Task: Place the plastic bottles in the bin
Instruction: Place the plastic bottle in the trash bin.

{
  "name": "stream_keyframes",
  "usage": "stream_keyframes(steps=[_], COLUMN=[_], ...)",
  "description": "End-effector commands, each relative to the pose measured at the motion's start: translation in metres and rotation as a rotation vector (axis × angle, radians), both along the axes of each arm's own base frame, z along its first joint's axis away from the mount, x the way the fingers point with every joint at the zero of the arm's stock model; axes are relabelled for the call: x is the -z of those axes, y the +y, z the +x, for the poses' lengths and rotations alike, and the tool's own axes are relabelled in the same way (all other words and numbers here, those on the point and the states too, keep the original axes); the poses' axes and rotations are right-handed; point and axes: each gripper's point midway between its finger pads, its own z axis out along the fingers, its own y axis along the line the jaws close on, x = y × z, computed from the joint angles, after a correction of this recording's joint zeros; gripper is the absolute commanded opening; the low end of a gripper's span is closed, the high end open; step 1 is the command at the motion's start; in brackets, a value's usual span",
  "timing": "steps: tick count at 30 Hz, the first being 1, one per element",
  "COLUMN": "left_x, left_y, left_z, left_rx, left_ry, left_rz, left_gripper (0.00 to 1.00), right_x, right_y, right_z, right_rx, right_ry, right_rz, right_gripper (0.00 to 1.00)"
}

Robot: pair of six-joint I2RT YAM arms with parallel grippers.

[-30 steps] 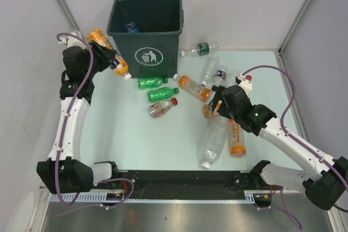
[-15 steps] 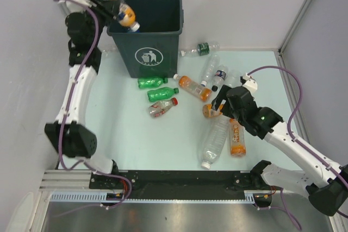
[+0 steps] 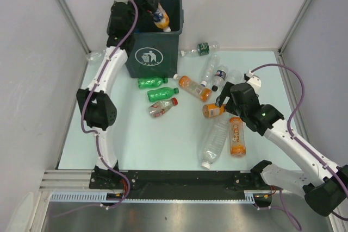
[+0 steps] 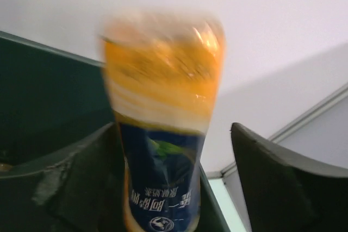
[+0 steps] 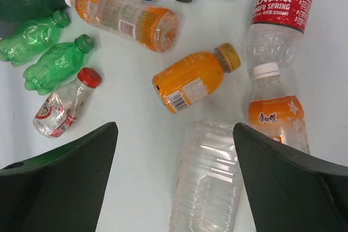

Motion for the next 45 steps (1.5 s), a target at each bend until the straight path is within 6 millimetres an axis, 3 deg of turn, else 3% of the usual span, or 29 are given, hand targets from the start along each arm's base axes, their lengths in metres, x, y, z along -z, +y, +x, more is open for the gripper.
stream_keyframes(steps=[1,4,11,17,20,21,23,24,25,26,27,29,30,32,38,45], left_x=[-0.055,-0.058,-0.082,-0.089,-0.074,-0.055,-0.061,-0.034,-0.045,-0.037,-0.013,-0.010,0.005,0.013,0.068,0.150], left_y=[-0.018,-0.026,-0.015,-0.008,-0.006,-0.006,0.004,0.005,0.014,0.016,0.022,0.033,0.034,0.039,0.046,0.069], left_z=[-0.024,-0.031,-0.058,-0.098,-0.124,-0.128,-0.155,-0.156,-0.176,-0.183,-0.183,-0.201,-0.205,-0.217,-0.235,-0.243], left_rx=[-0.031,-0.042,-0.094,-0.058,-0.018,-0.008,-0.013,-0.011,-0.027,-0.025,-0.053,-0.076,-0.074,-0.071,-0.050,-0.093], left_ry=[-0.146,-0.163,-0.156,-0.131,-0.078,-0.035,-0.048,0.006,-0.013,-0.003,0.046,0.049,0.079,0.094,0.209,0.446], left_rz=[0.050,0.103,0.143,0.160,0.187,0.202,0.198,0.211,0.202,0.212,0.229,0.251,0.269,0.303,0.376,0.376], left_gripper=[1.00,1.00,1.00,1.00,1.00,1.00,1.00,1.00,1.00,1.00,1.00,1.00,1.00,1.00,1.00,1.00], right_x=[-0.020,-0.019,-0.023,-0.027,-0.028,-0.027,-0.021,-0.020,-0.019,-0.019,-0.017,-0.019,-0.020,-0.022,-0.019,-0.011], right_y=[-0.003,-0.005,-0.016,-0.030,-0.037,-0.039,-0.043,-0.043,-0.044,-0.046,-0.048,-0.052,-0.054,-0.060,-0.070,-0.075], right_z=[0.006,0.006,0.003,-0.003,-0.004,-0.005,-0.006,-0.006,-0.008,-0.009,-0.010,-0.012,-0.013,-0.016,-0.022,-0.023], right_rx=[0.002,-0.001,0.016,0.043,0.066,0.074,0.090,0.094,0.098,0.106,0.114,0.126,0.134,0.150,0.173,0.195], right_ry=[-0.046,-0.039,-0.050,-0.065,-0.067,-0.062,-0.034,-0.028,-0.025,-0.028,-0.028,-0.046,-0.051,-0.060,-0.041,-0.017], right_rz=[0.021,0.018,-0.005,-0.037,-0.043,-0.040,-0.028,-0.016,-0.009,-0.005,-0.005,-0.001,-0.003,-0.006,-0.010,-0.026], right_gripper=[0.94,0.95,1.00,1.00,1.00,1.00,1.00,1.00,1.00,1.00,1.00,1.00,1.00,1.00,1.00,1.00])
